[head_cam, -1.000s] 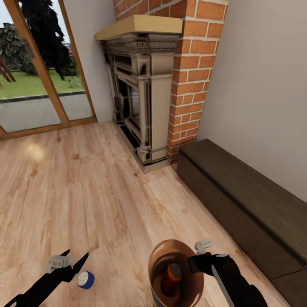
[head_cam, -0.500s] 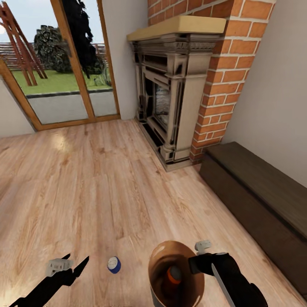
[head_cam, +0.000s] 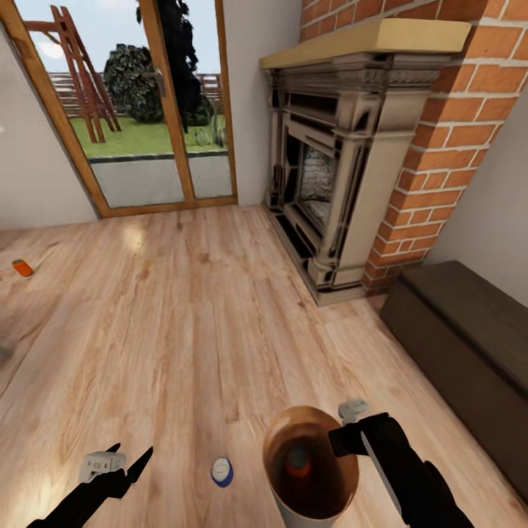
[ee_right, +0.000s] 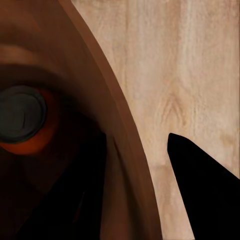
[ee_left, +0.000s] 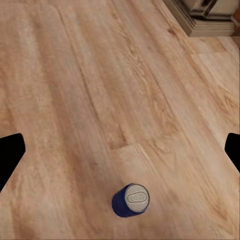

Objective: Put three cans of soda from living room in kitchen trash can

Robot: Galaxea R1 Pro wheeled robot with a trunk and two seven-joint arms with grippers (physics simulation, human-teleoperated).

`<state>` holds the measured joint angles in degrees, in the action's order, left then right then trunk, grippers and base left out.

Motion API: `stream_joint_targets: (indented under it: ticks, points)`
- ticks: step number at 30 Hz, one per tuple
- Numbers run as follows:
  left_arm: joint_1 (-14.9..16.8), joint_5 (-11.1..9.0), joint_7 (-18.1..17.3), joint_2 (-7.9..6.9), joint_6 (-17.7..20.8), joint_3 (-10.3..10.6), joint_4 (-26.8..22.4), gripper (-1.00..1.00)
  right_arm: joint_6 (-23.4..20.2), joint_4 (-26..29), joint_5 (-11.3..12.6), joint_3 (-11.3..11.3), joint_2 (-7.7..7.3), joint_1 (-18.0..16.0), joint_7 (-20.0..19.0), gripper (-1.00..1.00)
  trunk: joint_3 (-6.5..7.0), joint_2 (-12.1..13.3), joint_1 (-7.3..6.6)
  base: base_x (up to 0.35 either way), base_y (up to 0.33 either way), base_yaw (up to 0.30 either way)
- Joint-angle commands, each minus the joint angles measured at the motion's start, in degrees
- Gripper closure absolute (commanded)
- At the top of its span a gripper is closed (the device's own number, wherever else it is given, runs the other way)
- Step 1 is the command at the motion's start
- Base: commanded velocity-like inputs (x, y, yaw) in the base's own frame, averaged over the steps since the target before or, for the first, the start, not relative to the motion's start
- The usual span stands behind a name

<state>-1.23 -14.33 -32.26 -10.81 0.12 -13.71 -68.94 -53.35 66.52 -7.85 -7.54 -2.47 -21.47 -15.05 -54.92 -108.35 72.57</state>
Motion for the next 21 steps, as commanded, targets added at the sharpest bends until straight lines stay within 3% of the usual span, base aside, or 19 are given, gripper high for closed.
stream_joint_targets:
  ticks: [1,11,21]
  points:
    - [0.0,0.0,0.0,0.00,0.0,0.0,0.0,-1.00,-0.2,0.0,1.0,-0.1,0.06,0.0,0.0,1.00,0.00,0.0,0.00,0.312,0.082,0.053]
    - [0.0,0.1,1.0,0.00,-0.1,0.0,0.1,-1.00,-0.2,2.3,0.5,0.2,-0.08,0.0,0.2,1.00,-0.02,0.0,0.00,0.290,-0.023,0.011]
    - [0.0,0.2,3.5,0.00,0.0,0.1,0.1,-1.00,-0.3,4.1,0.5,0.5,0.03,0.0,1.7,1.00,-0.02,0.0,0.00,0.097,-0.163,0.000]
